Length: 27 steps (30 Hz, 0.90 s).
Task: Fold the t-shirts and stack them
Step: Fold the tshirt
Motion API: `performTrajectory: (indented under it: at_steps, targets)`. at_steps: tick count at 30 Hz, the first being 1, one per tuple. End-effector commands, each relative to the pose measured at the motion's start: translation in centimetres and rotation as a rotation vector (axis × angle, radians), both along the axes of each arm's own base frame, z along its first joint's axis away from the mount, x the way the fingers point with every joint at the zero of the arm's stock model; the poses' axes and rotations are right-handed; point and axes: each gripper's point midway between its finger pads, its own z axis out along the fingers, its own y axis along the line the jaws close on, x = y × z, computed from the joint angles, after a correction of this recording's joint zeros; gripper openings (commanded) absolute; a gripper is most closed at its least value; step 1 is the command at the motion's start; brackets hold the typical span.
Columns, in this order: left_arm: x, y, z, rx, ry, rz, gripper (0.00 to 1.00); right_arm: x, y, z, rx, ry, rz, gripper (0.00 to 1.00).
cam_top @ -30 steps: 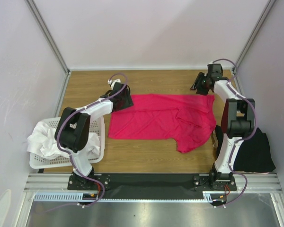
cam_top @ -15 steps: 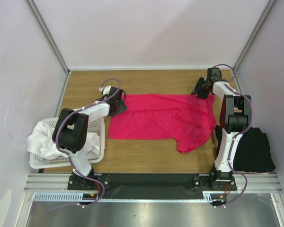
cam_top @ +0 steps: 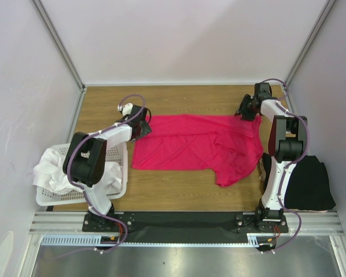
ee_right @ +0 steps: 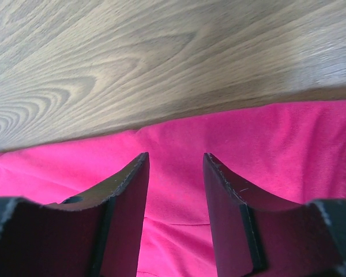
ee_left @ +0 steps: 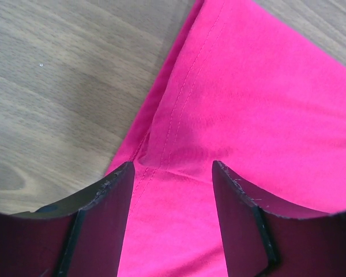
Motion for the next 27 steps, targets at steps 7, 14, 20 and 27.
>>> performTrajectory:
  at_steps: [7, 14, 20, 27]
  targets:
    - [2.1, 0.2, 1.3, 0.000, -0.067, 0.032, 0.56, 0.6, -0.5, 0.2, -0.004, -0.010, 0.003, 0.47]
    - [2.1, 0.9, 1.3, 0.032, -0.066, 0.044, 0.35, 0.6, -0.8, 0.3, -0.006, -0.011, -0.003, 0.45]
    - [2.3, 1.5, 2.0, 0.064, -0.078, 0.050, 0.02, 0.2, -1.2, -0.5, -0.016, 0.015, -0.023, 0.43]
    - [2.8, 2.0, 3.9, 0.100, -0.124, 0.032, 0.00, 0.1, -1.8, -0.6, -0.025, 0.021, -0.032, 0.41]
